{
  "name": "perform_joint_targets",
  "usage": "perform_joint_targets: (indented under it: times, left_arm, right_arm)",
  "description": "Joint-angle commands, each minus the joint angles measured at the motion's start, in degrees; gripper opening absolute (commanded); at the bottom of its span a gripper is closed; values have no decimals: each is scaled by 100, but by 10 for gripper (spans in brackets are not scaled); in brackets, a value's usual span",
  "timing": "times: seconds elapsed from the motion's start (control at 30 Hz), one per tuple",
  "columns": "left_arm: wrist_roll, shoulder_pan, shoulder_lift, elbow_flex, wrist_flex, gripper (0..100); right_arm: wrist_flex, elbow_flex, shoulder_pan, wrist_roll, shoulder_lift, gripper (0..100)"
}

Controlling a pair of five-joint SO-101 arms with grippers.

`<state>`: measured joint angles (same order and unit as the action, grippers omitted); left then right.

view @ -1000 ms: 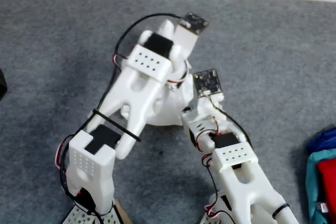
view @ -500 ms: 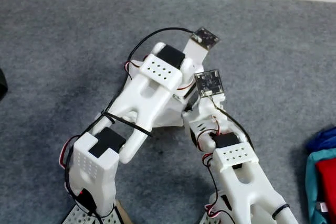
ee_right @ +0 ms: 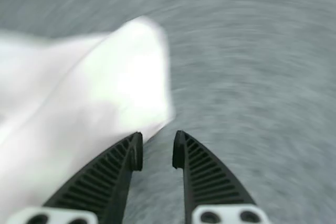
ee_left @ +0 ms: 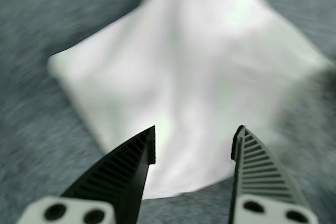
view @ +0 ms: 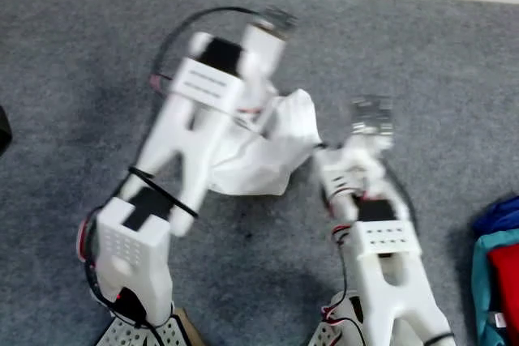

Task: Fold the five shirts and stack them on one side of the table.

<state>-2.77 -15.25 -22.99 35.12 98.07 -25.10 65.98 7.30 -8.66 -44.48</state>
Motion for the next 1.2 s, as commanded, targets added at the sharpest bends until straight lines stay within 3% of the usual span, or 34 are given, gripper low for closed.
perform_joint_targets:
  times: [0.0,0.33,0.57,0.87,1.17]
  left_arm:
    - [35,303,-66,-382,-114,249]
    - [35,330,-602,-1543,-870,249]
    - [35,330,-892,-1895,-976,249]
    - [35,303,-884,-1886,-958,248]
    - [35,303,-884,-1859,-976,248]
  right_arm:
    - [-409,-497,-180,-255,-409,113]
    - [-251,-391,910,-255,-444,113]
    - [1481,374,1437,185,-171,112]
    - [1560,-804,1446,273,1886,6]
    - [804,-699,1182,765,1982,8]
